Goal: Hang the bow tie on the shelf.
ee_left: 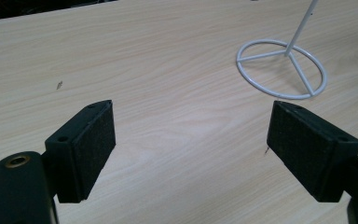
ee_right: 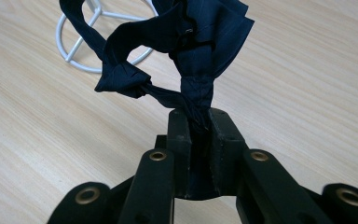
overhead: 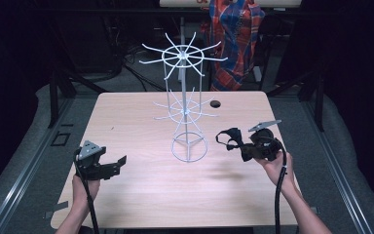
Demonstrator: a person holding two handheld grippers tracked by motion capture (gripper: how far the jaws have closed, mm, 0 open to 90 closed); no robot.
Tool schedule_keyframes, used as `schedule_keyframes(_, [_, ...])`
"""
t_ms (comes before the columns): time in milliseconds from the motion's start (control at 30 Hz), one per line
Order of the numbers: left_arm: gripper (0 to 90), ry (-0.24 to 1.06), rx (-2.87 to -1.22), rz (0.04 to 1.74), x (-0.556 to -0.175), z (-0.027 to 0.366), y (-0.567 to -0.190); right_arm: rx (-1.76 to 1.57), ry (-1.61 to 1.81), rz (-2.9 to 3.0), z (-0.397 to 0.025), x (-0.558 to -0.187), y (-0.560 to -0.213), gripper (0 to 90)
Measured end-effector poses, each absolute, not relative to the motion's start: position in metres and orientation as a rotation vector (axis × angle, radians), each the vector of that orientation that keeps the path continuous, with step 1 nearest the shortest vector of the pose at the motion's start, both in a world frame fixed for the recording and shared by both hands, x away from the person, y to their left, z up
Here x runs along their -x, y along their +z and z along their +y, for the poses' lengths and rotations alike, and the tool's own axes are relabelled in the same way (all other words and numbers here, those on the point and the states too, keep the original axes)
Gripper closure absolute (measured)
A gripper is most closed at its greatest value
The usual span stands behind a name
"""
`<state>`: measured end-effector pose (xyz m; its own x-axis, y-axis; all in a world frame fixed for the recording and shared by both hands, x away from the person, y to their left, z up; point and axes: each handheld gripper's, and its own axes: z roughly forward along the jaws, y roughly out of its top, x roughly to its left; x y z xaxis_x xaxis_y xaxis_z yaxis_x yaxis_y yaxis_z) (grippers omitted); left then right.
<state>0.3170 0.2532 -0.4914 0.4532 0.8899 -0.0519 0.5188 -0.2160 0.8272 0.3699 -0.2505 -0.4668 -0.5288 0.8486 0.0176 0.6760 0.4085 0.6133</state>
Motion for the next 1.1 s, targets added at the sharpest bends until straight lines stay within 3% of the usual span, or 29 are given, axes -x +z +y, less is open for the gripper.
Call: schedule_keyframes(1100, [15.6, 0.570, -1.874, 1.188, -0.317, 0.253, -0.491, -1.336, 0.994, 2.282, -0.260, -0.369, -0.437, 80.1])
